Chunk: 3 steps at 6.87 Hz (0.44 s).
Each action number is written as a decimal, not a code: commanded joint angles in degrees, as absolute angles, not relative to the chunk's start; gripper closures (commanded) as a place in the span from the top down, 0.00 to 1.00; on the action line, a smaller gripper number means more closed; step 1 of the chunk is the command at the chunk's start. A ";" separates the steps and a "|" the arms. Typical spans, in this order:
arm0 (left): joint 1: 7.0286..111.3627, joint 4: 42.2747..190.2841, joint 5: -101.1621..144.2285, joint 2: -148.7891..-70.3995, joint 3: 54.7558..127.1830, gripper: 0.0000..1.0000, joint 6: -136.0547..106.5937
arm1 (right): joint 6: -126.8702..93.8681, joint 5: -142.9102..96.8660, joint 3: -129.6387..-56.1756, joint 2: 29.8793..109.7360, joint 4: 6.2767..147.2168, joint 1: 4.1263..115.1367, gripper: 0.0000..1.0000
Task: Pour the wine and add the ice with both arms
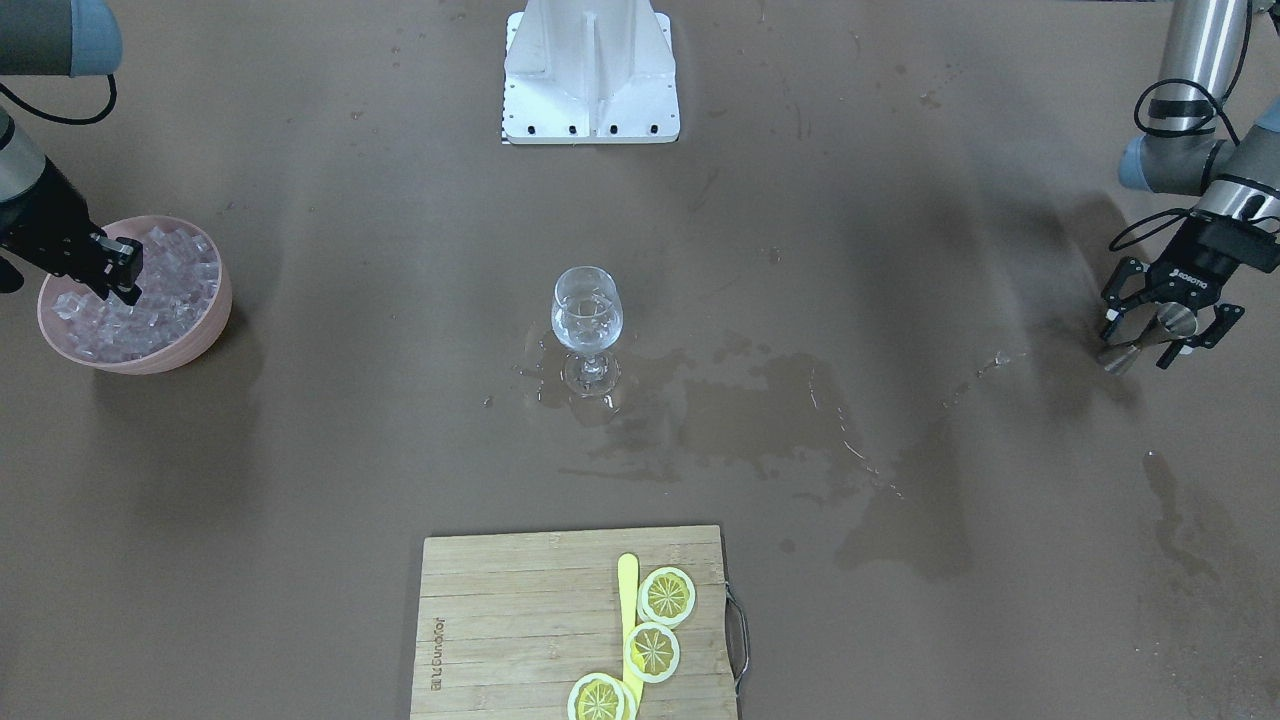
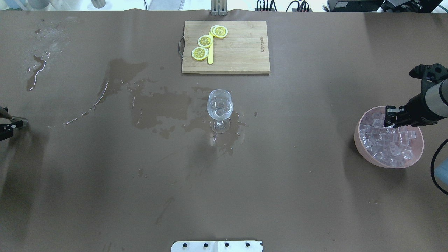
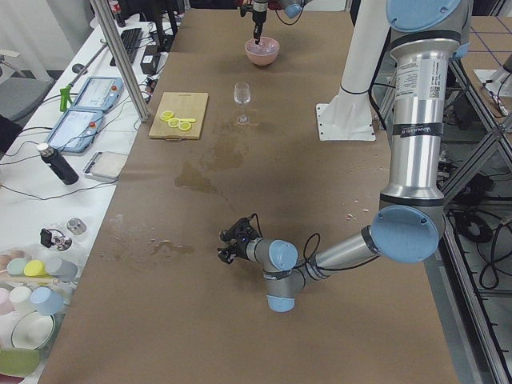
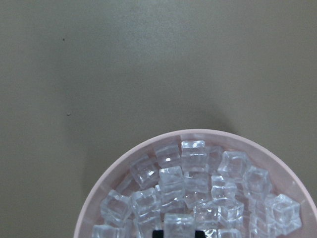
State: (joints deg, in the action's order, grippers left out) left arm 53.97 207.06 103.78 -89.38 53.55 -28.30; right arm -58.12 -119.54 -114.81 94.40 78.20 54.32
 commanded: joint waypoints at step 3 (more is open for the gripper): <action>53.96 208.47 103.54 -89.38 52.56 0.69 -28.21 | -51.61 -117.24 -116.98 94.40 79.45 55.80 0.28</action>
